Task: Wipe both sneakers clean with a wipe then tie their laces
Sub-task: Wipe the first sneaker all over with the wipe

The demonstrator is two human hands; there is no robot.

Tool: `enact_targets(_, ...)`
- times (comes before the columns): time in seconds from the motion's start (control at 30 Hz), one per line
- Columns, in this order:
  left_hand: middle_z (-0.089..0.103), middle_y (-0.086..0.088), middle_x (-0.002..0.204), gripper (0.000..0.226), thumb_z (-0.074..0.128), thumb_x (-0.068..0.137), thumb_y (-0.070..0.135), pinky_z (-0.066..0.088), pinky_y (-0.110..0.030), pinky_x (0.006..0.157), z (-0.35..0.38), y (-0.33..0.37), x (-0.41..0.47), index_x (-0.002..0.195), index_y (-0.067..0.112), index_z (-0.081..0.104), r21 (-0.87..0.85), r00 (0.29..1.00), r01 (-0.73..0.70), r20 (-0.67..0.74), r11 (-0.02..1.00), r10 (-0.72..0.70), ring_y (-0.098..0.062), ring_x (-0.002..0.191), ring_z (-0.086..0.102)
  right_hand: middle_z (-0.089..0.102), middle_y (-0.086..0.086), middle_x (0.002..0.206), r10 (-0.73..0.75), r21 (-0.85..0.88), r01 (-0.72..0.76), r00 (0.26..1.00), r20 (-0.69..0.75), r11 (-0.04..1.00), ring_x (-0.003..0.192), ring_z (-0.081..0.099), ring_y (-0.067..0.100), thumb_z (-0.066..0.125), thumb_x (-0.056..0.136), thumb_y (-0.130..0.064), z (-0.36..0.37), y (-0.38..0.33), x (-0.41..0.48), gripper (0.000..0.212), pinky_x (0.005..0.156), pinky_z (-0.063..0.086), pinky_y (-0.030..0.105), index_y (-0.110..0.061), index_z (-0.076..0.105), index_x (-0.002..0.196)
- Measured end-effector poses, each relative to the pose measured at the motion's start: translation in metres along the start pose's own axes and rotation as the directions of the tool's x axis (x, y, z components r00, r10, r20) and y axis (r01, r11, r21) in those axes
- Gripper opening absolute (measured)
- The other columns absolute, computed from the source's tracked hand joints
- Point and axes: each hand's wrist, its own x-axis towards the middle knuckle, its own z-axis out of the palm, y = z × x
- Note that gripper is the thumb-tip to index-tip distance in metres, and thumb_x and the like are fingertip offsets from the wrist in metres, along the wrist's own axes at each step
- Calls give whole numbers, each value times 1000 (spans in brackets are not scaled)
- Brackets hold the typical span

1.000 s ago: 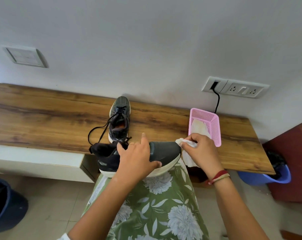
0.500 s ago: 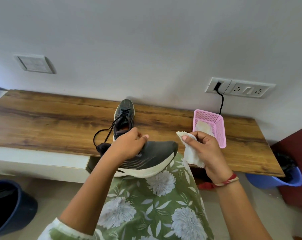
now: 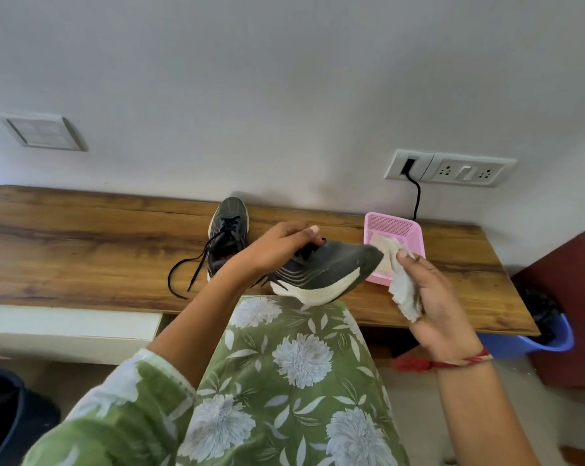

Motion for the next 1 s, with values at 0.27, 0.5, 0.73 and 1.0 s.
enact_targets(0.27, 64, -14, 80, 36, 42, 90, 48, 41, -35, 73, 18, -80, 9, 73, 30, 68, 188, 999, 17, 46, 982, -26, -26, 75, 57, 52, 3, 75, 191, 109, -189, 982, -5, 976, 45, 49, 5, 47, 95, -21, -1, 28, 17, 13, 37, 38, 16, -16, 58, 102)
enact_targets(0.5, 61, 11, 82, 4, 62, 89, 18, 42, -29, 77, 33, -115, -4, 89, 17, 66, 312, 991, -64, -94, 948, 97, -14, 88, 54, 65, 3, 71, 219, -74, -215, 974, 52, 974, 48, 55, 5, 51, 93, -13, 11, 41, 20, 14, 39, 43, 17, -11, 61, 102)
enact_targets(0.73, 62, 7, 107, 30, 46, 96, 44, 35, -34, 86, 38, -116, -16, 117, 32, 64, 726, 988, -18, -92, 688, 123, -21, 112, 41, 65, 1, 90, 170, -545, -102, 983, 76, 832, 78, 58, 13, 63, 85, -11, 18, 59, 29, 18, 67, 49, 28, -10, 67, 102)
enact_targets(1.0, 55, -7, 96, 52, 36, 95, 55, 42, -39, 87, 35, -117, -22, 90, 13, 67, 737, 984, 144, -177, 660, -18, -28, 103, 44, 64, 1, 79, 242, -584, -139, 965, 102, 800, 72, 58, 14, 61, 87, -9, 18, 73, 31, 8, 61, 47, 24, -14, 67, 89)
